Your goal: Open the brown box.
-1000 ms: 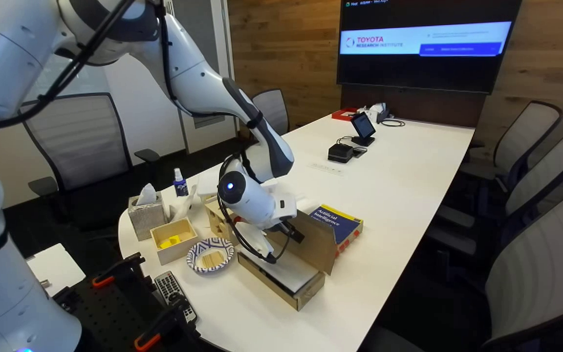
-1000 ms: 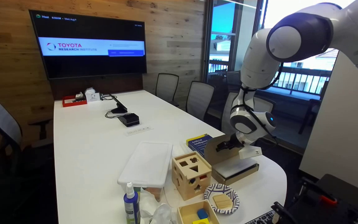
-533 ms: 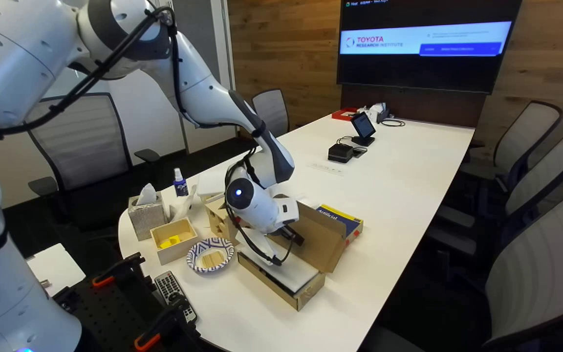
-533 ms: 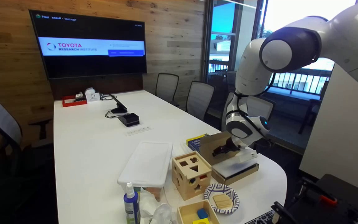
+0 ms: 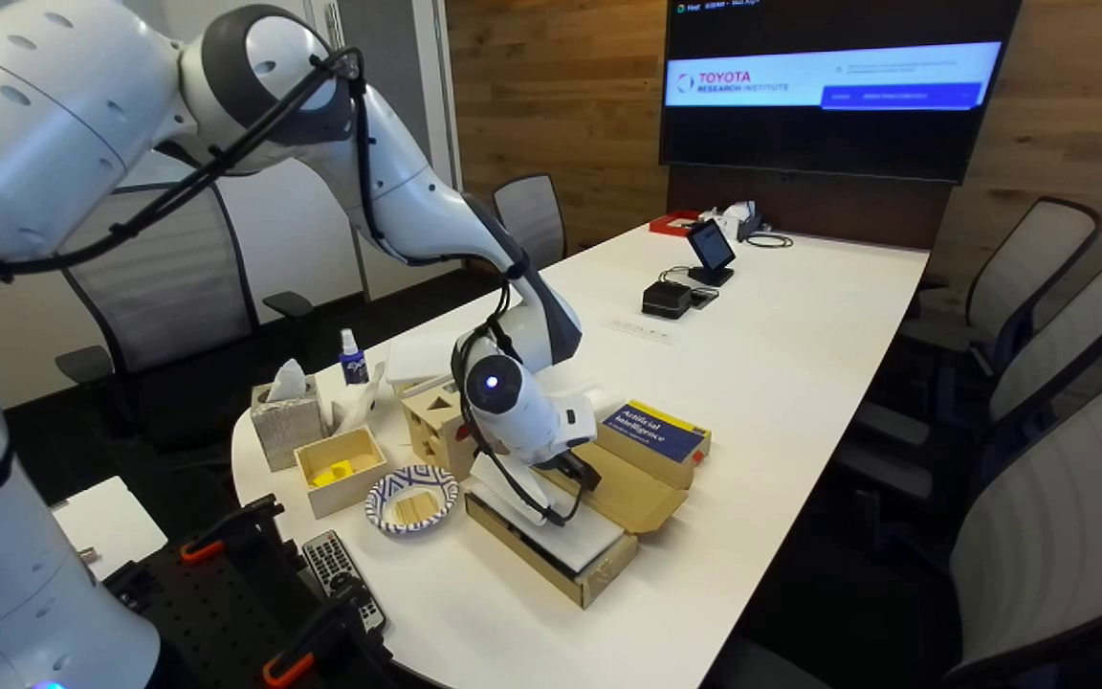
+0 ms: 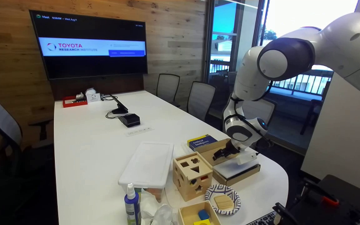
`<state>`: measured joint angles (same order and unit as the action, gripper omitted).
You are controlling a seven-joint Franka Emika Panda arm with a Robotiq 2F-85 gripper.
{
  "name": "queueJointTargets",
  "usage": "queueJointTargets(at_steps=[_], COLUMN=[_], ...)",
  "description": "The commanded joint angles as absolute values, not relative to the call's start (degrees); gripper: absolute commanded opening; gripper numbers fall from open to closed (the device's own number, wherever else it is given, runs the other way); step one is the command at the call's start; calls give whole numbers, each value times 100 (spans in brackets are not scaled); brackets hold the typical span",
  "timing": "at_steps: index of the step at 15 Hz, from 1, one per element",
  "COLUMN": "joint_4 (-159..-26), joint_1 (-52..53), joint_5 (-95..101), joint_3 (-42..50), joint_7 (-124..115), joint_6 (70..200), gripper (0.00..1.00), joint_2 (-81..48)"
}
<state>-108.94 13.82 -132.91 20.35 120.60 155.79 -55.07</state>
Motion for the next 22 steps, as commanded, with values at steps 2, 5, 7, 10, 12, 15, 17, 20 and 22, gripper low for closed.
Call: queueJointTargets(at_steps=[2,5,7,10,12,15,17,20,22], joint_4=[-10604,-10545,-10543,-10433,-10356,-10256,-10178,-10097,-10089], joint_1=[1062,876,899,946,957,980,981,962,953], joint_5=[-12023,-10925,-10238,-9576,-9330,-8990,-8800,-8614,-8556], joint_3=[1665,1468,1508,1570,1586,1594,1595,1586,1584], joint_7=[10845,9848,9129,8349,8056,7682,7477,7266,7212], joint_6=[16061,16148,16002,15887,15863,15829,15823,15812,15821], gripper=[100,100,100,100,100,100,100,100,100], joint_2=[-5660,-5709,-5808,-5949,-6005,-6097,-6177,-6255,-6242])
